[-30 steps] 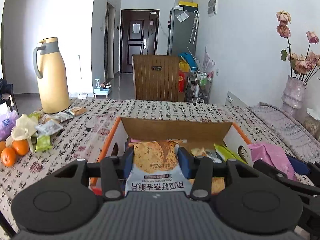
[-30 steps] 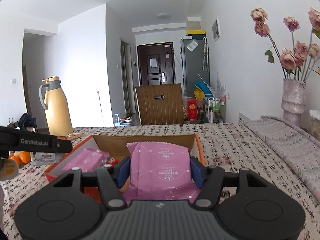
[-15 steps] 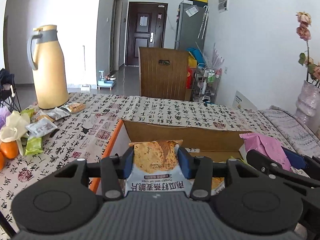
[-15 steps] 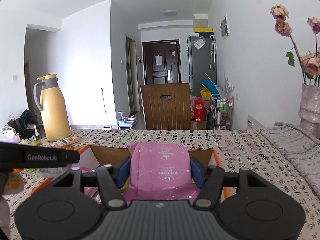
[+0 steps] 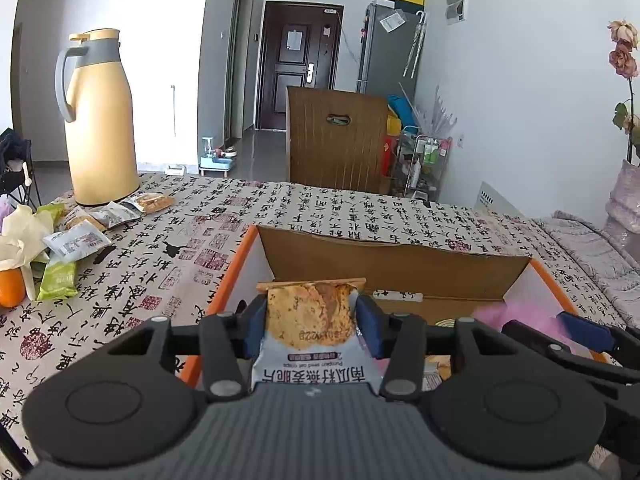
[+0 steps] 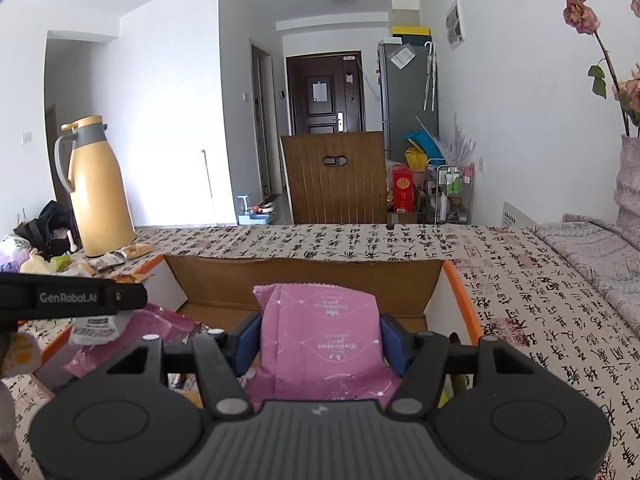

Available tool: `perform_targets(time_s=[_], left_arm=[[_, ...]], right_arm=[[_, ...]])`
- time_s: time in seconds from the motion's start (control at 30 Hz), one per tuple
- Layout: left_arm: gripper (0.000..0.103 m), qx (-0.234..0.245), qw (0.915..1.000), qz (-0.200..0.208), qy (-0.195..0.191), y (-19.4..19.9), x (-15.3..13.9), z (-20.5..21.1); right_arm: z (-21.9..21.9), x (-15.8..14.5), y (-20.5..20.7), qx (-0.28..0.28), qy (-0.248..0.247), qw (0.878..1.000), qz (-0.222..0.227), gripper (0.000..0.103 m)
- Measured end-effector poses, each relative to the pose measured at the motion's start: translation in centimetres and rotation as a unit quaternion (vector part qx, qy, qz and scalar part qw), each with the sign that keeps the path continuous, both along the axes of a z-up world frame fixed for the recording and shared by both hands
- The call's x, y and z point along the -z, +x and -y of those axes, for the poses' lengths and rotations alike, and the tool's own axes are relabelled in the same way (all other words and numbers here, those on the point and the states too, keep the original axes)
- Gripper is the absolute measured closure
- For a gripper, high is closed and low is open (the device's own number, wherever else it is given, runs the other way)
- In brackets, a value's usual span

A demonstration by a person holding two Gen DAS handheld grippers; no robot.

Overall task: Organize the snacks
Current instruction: 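Lower both held packets into the cardboard box and open both grippers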

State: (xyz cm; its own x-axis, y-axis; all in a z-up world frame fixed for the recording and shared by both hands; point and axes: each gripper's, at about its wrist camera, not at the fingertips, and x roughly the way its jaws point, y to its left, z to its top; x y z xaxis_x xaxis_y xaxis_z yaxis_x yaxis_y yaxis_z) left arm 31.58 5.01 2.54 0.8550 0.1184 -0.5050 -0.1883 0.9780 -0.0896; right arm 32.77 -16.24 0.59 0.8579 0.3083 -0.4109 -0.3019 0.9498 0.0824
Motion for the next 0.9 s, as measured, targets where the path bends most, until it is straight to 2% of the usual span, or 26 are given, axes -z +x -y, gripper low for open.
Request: perform_targets(time_s=[0.07,0.13,0.17,0.23,0.27,0.3,0.63,0.9], left_arm=[[0.038,-0.003,1.0000,0.005,0.001,-0.2,-0.1,0.0],[0.020,-0.010,0.9998,0.014,0.003,-0.4,-0.3,0.0],[0.017,-0.014,0.9997,0.021,0.005,-0.7,-0.4,-0.1],[0.003,-0.016,0.9994,0.029,0.005,-0.9,-0.7,-0.1],[0.000,-0.019,0.9992,0.034,0.006,-1.0,-0.8,0.0],[0.000,-0.022,0.9990,0.038,0.006,-1.2,-0.9,0.0],[0.000,-0.027,0.9987,0.041,-0.010,-1.6,-1.7,-0.4],[0.000,-0.034,0.9977,0.059,-0.005,-3.8,-3.6,0.0]], right_arm=[[0.1,-0.1,-0.1,0.001,0.000,1.000,0.003,0.038],[0.3,-0.2,-0.3,0.004,0.003,1.000,0.007,0.020],[0.4,-0.3,-0.4,0.007,0.004,1.000,0.009,0.016],[0.7,-0.4,-0.5,0.010,0.008,1.000,0.012,0.008],[0.9,-0.5,-0.5,0.011,0.011,1.000,0.012,0.005],[1.0,-0.5,-0.5,0.013,0.014,1.000,0.013,0.000],[1.3,-1.2,-1.1,0.018,0.016,0.999,0.021,0.000],[1.6,-2.8,-3.3,0.020,0.008,0.999,0.038,0.000]])
